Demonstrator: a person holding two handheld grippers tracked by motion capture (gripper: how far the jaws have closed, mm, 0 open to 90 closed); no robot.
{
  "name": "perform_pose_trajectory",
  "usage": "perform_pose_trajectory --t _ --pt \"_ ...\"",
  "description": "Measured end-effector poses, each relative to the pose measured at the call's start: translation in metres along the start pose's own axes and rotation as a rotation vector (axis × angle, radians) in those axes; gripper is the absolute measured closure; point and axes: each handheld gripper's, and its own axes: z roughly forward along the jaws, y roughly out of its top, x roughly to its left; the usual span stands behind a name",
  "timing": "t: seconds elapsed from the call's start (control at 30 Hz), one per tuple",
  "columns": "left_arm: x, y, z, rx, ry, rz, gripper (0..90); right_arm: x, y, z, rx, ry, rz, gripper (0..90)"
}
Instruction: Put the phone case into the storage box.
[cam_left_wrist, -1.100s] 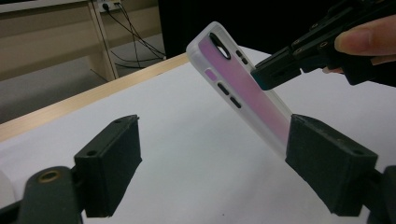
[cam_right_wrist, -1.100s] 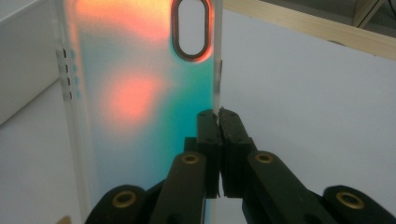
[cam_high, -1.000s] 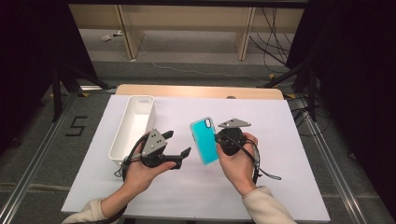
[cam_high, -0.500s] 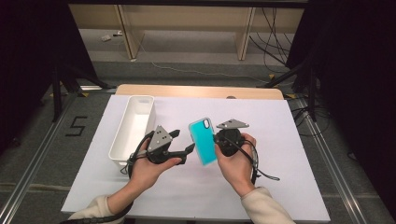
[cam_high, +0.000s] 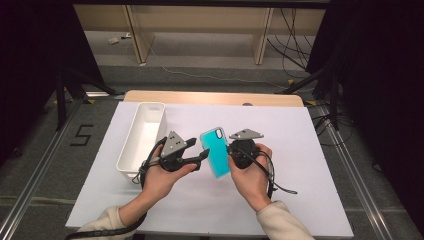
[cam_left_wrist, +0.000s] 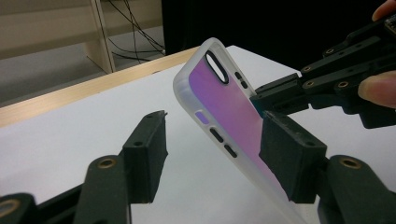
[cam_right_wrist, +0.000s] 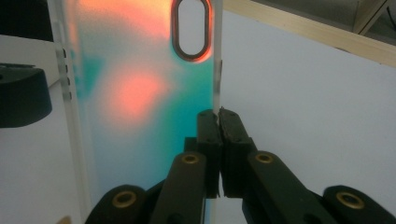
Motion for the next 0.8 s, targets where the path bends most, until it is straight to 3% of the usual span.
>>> perform_pose_trajectory --t 0.17,0.3,0.33,0.37,0.4,0.8 --pt "0.0011 0.0016 0.0012 0.004 0.005 -0.003 46.1 0.0028 -0.0002 -0.0012 0.012 -0.002 0.02 88.8" --pt "0.0005 0.0016 0.0026 0.01 0.004 -0.002 49.3 0.0011 -0.0007 0.0003 -0.006 -0.004 -0.018 88.8" --pt "0.0005 0.0015 0.0028 0.013 0.005 -0.001 50.0 0.0027 -0.0004 -0.0001 0.002 -0.003 0.006 88.8" --pt "0.0014 0.0013 0.0032 0.008 0.03 0.002 51.3 0.0032 -0.0006 -0.0003 0.005 -0.003 0.006 88.8" --pt "0.0009 0.0012 0.0039 0.01 0.004 -0.002 52.4 0.0036 -0.0008 -0.0007 0.007 -0.005 0.005 88.7" --pt "0.0036 0.0005 0.0034 0.014 0.003 -0.003 61.3 0.0046 -0.0016 0.0 0.001 -0.004 -0.015 88.8"
